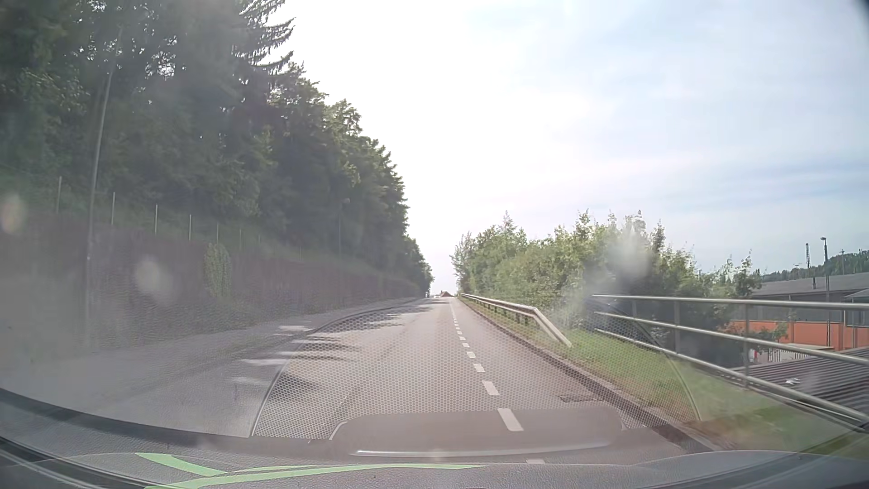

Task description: Follow the waypoints while adhering to traffic rules and regulations

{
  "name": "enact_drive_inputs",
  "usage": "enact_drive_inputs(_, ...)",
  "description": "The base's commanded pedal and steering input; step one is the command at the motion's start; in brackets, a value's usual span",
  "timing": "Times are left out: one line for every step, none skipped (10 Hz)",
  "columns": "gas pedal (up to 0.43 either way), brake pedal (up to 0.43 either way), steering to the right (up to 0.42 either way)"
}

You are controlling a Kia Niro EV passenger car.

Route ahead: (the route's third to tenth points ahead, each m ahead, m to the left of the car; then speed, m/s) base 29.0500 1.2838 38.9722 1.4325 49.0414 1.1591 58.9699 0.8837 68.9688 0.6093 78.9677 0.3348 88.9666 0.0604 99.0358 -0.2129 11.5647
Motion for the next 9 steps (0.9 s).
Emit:
enact_drive_inputs(0.150,0.000,0.007)
enact_drive_inputs(0.150,0.000,0.007)
enact_drive_inputs(0.150,0.000,0.007)
enact_drive_inputs(0.150,0.000,0.007)
enact_drive_inputs(0.150,0.000,0.007)
enact_drive_inputs(0.150,0.000,0.007)
enact_drive_inputs(0.150,0.000,0.007)
enact_drive_inputs(0.150,0.000,0.006)
enact_drive_inputs(0.150,0.000,0.006)
